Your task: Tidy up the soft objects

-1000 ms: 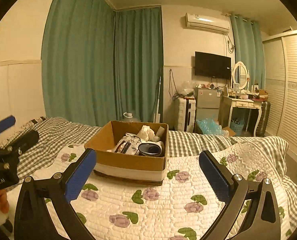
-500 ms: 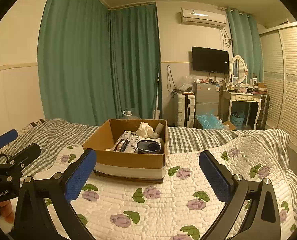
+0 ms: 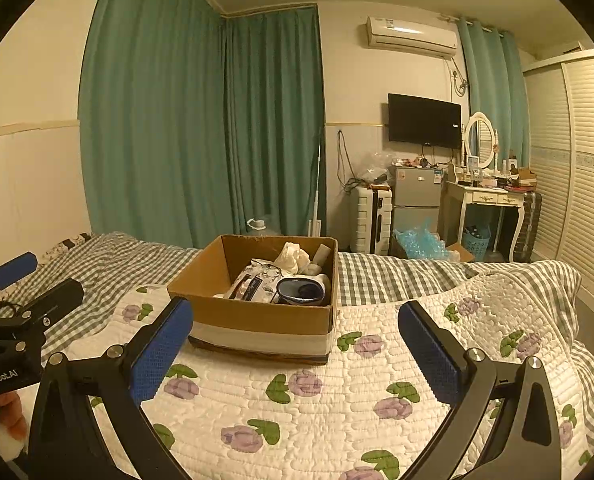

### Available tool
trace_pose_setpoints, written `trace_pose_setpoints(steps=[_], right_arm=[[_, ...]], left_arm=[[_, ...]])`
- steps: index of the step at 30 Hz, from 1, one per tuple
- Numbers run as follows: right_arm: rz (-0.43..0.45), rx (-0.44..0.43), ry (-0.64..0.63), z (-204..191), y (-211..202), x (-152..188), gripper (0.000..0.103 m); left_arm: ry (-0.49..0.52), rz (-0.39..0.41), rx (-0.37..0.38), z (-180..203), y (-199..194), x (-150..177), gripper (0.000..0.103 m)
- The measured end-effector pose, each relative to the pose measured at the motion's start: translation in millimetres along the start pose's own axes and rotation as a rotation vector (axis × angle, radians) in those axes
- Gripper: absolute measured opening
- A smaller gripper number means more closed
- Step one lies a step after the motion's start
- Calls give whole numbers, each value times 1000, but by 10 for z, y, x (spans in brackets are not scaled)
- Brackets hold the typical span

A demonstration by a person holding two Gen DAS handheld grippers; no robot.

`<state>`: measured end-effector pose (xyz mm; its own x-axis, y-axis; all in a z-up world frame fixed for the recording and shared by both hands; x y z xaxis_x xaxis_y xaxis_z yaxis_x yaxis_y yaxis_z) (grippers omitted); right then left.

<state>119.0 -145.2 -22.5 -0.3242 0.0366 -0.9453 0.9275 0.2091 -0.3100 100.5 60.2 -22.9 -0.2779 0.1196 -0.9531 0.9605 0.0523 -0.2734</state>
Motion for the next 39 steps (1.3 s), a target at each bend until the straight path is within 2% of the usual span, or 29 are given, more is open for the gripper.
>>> trace_pose_setpoints(steps=[39], right_arm=[[-4, 16, -9, 10, 9, 29, 103]], left_arm=[[4, -17, -11, -53, 64, 43, 100]])
Point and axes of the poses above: each gripper's, at about its wrist camera, not at the fingertips, and y roughly the way its jaws point, z to its right, x to its underside, the point moved 4 cm from there along y, roughly the way its jaws point, and after that the axes turned 5 degrees about y, right-handed, at the moved point
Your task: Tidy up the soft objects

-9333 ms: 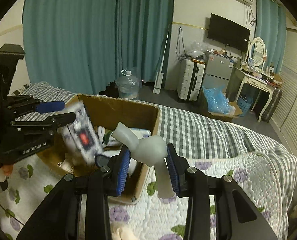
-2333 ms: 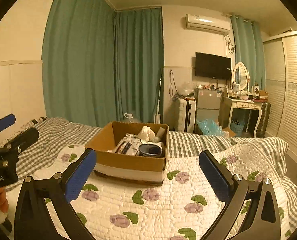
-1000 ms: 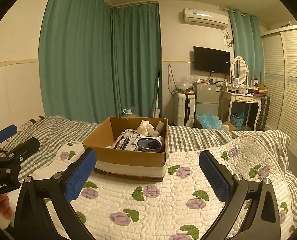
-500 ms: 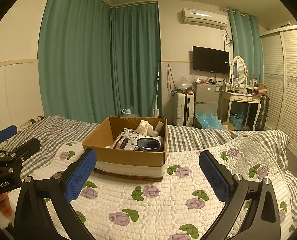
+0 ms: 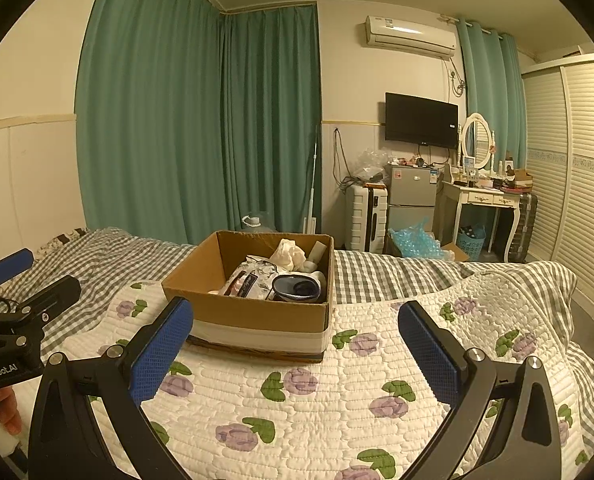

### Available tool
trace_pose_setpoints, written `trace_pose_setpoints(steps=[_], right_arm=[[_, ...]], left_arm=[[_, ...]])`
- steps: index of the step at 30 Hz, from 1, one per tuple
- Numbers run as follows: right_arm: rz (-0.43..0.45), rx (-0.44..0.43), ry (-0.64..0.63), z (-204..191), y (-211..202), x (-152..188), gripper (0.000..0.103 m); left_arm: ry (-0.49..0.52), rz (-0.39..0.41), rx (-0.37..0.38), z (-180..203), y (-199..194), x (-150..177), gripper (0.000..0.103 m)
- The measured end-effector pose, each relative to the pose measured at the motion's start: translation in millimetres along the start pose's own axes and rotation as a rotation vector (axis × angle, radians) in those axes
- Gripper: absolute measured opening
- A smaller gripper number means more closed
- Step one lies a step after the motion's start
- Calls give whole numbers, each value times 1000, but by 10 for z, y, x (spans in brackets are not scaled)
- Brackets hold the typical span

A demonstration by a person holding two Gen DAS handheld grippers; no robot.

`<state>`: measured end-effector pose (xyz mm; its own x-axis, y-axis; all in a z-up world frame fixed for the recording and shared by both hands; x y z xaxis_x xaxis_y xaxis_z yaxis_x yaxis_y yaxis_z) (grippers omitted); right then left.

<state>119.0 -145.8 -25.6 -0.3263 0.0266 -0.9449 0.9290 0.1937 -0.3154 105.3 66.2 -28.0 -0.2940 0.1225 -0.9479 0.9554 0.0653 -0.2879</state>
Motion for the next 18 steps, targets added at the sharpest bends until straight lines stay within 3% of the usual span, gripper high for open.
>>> trace_pose_setpoints(steps=[18], right_arm=[[-8, 3, -3, 5, 3, 13, 103]], left_arm=[[1, 8, -18, 2, -11, 13, 100]])
Point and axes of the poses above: each gripper's, at about its wrist camera, not at the fingertips, and y roughly the way its jaws point, z to its right, x to its underside, the point moved 4 cm from there along y, roughly the way its jaws point, and after that the axes turned 5 degrees about y, right-handed, at the moved point
